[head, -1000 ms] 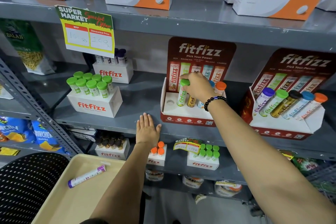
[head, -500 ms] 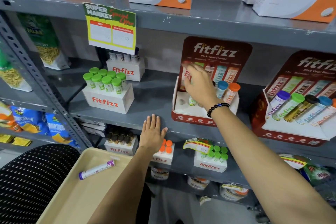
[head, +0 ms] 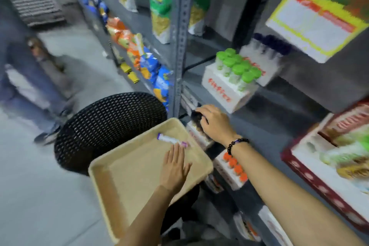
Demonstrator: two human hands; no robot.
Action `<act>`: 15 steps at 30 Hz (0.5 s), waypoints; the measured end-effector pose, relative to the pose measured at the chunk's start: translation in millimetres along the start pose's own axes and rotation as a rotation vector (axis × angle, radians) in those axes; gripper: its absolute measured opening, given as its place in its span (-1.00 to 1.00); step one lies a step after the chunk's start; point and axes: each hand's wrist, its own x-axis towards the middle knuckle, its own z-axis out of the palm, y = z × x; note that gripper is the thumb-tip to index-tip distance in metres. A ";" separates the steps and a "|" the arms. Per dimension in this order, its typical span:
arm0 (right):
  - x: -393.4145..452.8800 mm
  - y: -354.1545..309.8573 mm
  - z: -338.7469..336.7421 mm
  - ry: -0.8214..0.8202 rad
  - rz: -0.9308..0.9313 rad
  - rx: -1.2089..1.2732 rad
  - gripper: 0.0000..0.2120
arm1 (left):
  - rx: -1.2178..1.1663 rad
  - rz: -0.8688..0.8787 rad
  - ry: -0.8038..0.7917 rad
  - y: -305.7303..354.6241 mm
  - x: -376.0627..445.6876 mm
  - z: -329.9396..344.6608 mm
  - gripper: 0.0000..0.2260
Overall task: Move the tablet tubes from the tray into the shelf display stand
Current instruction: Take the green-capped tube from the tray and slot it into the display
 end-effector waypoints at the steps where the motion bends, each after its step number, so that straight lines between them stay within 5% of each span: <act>1: 6.7 0.4 14.6 -0.072 -0.035 -0.002 -0.67 | -0.017 -0.066 0.003 -6.0 -5.1 6.9 -0.38; 5: 31.9 4.9 68.9 -0.354 -0.138 -0.089 -0.70 | -0.031 -0.308 0.033 -16.6 -18.3 28.8 -0.29; 9: 45.7 6.5 129.4 -0.463 -0.063 0.086 -0.36 | -0.114 -0.475 -0.006 -16.5 -25.2 56.7 -0.28; 15: 55.7 14.1 213.9 -0.563 0.014 0.147 -0.82 | -0.252 -0.575 -0.059 -17.7 -32.2 106.6 -0.22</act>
